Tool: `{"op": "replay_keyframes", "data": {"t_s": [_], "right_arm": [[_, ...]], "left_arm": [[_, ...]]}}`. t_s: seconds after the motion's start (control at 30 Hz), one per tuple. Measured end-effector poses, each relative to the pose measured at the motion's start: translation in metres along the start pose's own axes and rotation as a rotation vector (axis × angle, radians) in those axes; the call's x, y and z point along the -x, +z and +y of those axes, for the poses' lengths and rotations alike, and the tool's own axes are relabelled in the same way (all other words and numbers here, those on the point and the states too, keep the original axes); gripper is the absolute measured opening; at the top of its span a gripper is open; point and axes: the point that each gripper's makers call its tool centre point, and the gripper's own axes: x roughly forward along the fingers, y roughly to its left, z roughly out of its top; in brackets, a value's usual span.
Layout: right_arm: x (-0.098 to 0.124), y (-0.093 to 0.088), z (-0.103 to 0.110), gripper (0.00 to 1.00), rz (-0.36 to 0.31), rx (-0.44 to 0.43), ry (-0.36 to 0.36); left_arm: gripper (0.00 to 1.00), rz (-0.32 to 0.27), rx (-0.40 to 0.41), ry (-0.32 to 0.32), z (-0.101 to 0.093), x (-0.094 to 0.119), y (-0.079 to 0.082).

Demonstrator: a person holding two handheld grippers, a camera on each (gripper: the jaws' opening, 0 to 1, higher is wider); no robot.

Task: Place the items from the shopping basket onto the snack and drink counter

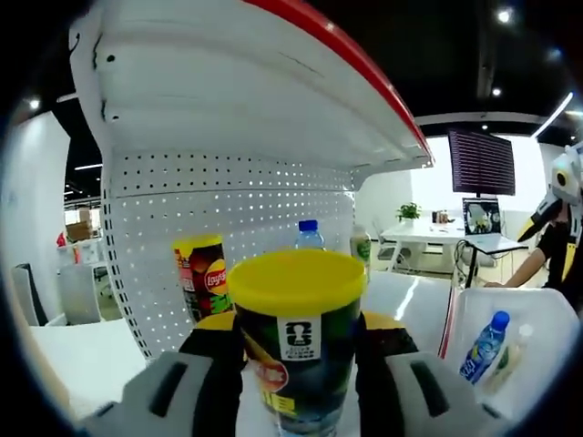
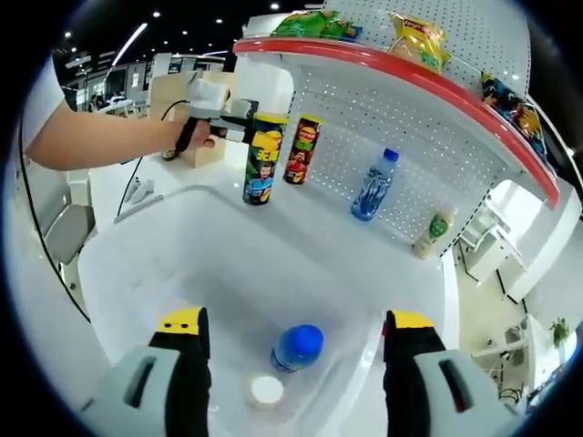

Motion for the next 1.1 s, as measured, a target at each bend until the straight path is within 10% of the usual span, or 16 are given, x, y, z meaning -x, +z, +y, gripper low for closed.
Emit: {"op": "replay_keyframes", "data": {"t_s": [1.1], "right_arm": [[-0.004, 0.003, 0.001, 0.76, 0.0, 0.031, 0.019]], "left_arm": [[0.49, -0.048, 0.021, 0.012, -0.007, 0.002, 0.004]]}}
